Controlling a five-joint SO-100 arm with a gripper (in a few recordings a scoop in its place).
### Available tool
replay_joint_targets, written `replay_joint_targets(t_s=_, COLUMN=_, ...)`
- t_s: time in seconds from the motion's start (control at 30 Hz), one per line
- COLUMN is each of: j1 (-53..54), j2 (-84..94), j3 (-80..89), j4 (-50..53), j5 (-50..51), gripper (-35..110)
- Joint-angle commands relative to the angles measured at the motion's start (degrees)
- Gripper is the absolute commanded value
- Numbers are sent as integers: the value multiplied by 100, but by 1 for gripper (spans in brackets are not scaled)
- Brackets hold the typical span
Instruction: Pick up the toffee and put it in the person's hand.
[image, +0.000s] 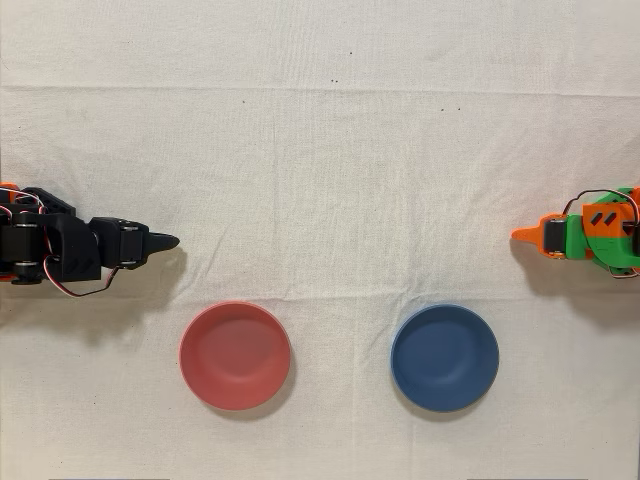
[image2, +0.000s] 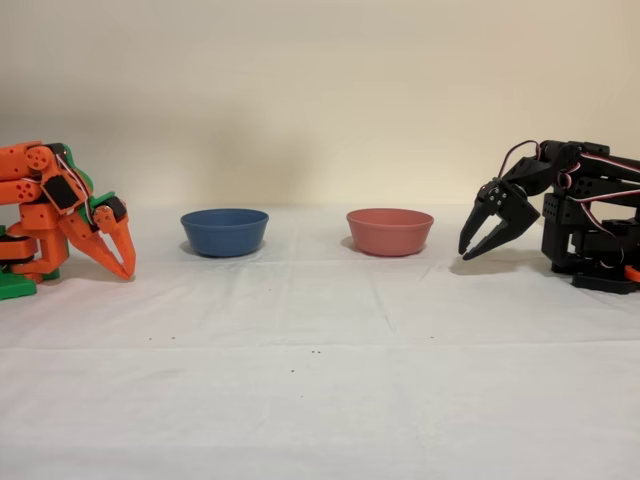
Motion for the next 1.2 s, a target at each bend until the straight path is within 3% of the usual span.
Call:
replay_joint_targets(t_s=0.0, j1=-18, j2=404, j3=176, j4=44, j5=53, gripper=0)
replay_joint_targets(t_s=0.4, j1=-70, j2=404, j3=677, j4=-483, j5=-141, gripper=0)
replay_joint_targets(t_s=1.17, j1=-88, j2=404, j3=677, j4=-404, j5=88, gripper=3)
